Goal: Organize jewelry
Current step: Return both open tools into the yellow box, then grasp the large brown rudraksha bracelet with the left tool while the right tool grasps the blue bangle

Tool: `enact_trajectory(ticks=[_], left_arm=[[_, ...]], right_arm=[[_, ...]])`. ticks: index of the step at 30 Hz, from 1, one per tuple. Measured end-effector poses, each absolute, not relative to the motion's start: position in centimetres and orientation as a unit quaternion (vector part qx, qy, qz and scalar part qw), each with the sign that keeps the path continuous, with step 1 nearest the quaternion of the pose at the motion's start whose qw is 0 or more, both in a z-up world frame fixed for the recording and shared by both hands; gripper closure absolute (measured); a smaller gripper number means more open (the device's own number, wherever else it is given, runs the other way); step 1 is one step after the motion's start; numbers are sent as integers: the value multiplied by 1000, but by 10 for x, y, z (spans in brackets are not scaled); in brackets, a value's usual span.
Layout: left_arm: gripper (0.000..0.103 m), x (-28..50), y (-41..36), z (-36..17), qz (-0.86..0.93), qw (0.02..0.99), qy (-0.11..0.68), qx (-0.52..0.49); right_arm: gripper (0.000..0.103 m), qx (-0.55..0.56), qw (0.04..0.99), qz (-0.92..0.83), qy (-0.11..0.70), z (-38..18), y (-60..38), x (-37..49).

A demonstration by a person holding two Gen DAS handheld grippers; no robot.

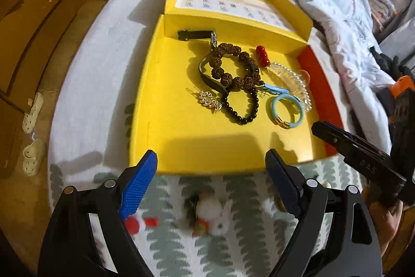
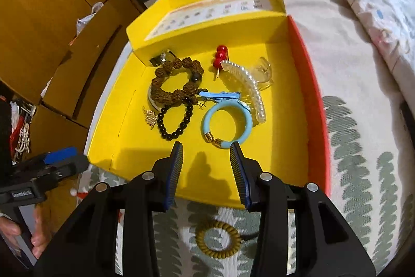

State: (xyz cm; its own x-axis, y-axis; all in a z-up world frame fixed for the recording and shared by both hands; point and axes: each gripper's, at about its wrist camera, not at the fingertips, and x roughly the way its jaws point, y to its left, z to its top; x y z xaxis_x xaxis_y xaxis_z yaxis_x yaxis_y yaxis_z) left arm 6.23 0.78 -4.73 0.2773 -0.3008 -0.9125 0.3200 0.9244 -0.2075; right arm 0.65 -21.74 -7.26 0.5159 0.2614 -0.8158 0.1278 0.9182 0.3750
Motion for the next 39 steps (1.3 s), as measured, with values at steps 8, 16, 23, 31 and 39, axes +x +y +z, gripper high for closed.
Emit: enact_trajectory(ticks=[8, 16, 23, 31, 39], left_arm=[[19, 94, -15, -80, -176, 783, 597, 20], [21, 124, -16, -89, -168, 774, 610, -11], [34, 155, -15, -89, -157, 778, 608, -32], [41, 167, -30, -85, -185, 786, 590, -23], [41, 178, -36, -90, -205, 784, 586, -25]], right_arm=[[61, 200, 831, 16, 518, -92, -225, 24], [61, 201, 829, 11, 521, -99, -230, 36], [61, 205, 822, 7, 531, -105, -233, 45], [61, 198, 821, 2, 536, -112, -231, 51], [61, 169, 829, -11, 533, -113, -225, 55]])
